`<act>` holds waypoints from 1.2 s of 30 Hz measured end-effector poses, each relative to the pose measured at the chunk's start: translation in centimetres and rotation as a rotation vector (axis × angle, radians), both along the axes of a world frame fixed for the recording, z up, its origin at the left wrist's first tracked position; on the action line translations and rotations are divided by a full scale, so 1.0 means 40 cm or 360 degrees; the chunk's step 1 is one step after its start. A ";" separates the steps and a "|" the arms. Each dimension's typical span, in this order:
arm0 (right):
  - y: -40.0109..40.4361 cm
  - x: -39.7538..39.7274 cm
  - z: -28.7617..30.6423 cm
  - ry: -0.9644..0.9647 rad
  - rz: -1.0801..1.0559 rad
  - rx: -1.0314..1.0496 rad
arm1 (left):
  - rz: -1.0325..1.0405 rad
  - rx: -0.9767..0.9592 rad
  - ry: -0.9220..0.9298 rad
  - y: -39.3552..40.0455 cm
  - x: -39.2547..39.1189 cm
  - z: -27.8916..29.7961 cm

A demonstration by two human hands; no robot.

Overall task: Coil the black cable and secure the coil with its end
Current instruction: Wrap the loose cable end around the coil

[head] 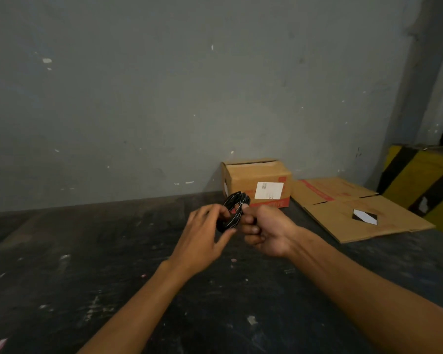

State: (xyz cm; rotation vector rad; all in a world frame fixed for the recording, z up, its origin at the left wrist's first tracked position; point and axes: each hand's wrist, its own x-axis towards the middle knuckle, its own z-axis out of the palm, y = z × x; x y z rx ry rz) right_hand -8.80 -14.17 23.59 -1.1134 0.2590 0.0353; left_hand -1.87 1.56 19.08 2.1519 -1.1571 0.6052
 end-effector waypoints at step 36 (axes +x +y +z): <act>-0.070 -0.122 -0.287 0.0588 0.0088 -0.0553 | 0.0050 -0.0930 0.1532 -0.121 -0.068 -0.276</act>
